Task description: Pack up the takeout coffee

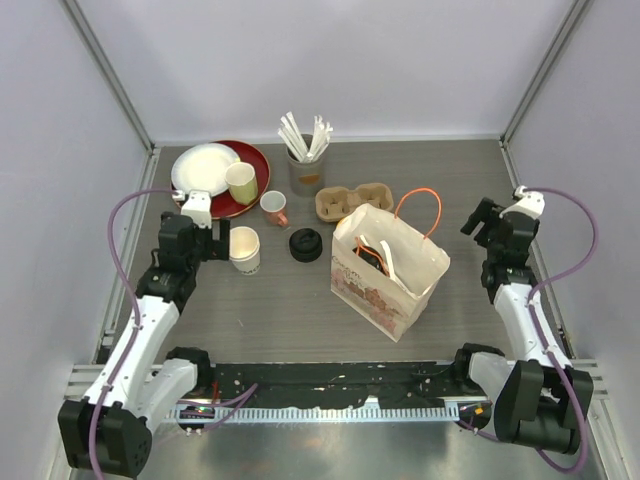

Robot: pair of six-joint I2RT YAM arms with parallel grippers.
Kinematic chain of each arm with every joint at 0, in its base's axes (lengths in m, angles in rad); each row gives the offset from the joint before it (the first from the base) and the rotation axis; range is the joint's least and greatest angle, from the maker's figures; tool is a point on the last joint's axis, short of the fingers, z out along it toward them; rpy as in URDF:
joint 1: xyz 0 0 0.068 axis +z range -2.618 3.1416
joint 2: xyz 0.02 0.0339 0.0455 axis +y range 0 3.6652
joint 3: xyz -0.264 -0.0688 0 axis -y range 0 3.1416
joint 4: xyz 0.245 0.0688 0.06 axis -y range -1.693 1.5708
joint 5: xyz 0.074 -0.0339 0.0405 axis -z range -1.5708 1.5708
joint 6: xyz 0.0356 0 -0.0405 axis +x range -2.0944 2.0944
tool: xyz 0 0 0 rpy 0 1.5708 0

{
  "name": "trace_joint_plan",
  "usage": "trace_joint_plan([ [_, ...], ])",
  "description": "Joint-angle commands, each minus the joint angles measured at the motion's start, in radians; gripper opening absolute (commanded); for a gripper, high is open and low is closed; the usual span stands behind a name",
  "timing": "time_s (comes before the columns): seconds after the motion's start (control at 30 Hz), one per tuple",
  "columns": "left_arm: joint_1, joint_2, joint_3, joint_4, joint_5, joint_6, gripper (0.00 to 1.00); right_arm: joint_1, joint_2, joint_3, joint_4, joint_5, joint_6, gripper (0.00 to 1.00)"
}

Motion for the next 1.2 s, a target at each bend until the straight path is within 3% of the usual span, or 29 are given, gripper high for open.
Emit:
trace_joint_plan([
  [0.0, 0.035, 0.013, -0.126, 0.371, 0.078, 0.018, 1.0, 0.0, -0.034, -0.108, 0.28, -0.013, 0.045, 0.85],
  [0.23, 0.068, 0.07, -0.326, 0.763, 0.13, -0.005, 1.0, 0.003, -0.043, -0.29, 0.493, -0.017, 0.01, 0.84],
  [0.47, 0.094, 0.155, -0.469, 1.041, 0.171, -0.016, 1.0, 0.003, -0.044, -0.409, 0.691, -0.051, -0.013, 0.85],
  [0.8, 0.095, 0.07, -0.506, 0.998, 0.323, -0.005, 1.0, 0.005, -0.04, -0.394, 0.682, -0.065, -0.025, 0.85],
  [1.17, 0.095, 0.088, -0.516, 0.989, 0.333, -0.065, 1.0, 0.005, -0.031, -0.404, 0.69, -0.079, -0.021, 0.85],
])
